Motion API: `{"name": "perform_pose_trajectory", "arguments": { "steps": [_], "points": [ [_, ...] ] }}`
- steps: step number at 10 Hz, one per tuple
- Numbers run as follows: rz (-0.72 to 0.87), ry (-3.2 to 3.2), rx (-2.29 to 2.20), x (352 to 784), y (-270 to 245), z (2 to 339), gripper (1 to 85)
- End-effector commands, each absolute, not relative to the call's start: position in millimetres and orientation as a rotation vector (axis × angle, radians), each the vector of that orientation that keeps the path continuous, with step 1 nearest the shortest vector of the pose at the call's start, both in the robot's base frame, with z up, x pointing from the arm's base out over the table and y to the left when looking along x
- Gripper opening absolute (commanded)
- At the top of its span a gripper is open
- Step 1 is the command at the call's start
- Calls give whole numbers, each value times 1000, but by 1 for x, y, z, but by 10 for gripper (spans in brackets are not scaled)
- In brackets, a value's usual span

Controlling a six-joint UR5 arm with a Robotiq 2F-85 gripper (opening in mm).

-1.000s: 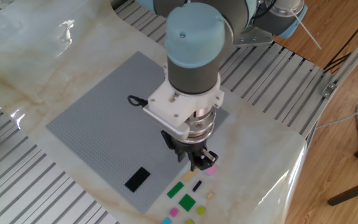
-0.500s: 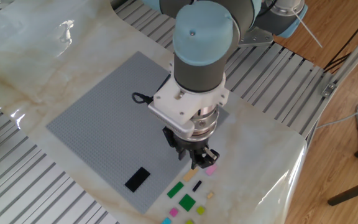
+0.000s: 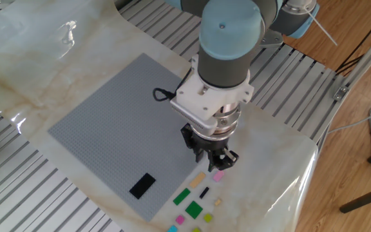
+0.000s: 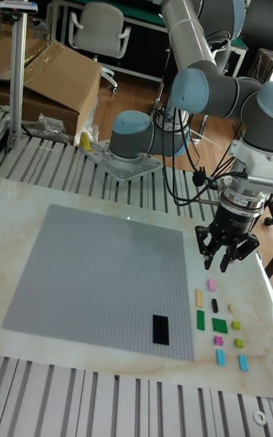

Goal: Stack small Lego blocks randomly, one at a time

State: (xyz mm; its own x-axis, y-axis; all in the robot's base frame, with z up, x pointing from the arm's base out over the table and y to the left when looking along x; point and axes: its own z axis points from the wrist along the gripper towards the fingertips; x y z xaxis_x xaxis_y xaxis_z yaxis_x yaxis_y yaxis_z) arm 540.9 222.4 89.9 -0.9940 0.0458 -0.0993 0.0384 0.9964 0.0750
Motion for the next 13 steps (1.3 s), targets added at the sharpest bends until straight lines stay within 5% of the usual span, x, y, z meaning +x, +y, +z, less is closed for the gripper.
{"name": "perform_pose_trajectory", "arguments": {
  "steps": [1, 13],
  "points": [
    [163, 3054, 98, 531, 232, 91, 380],
    [101, 3085, 166, 523, 248, 48, 350]
  ]
}}
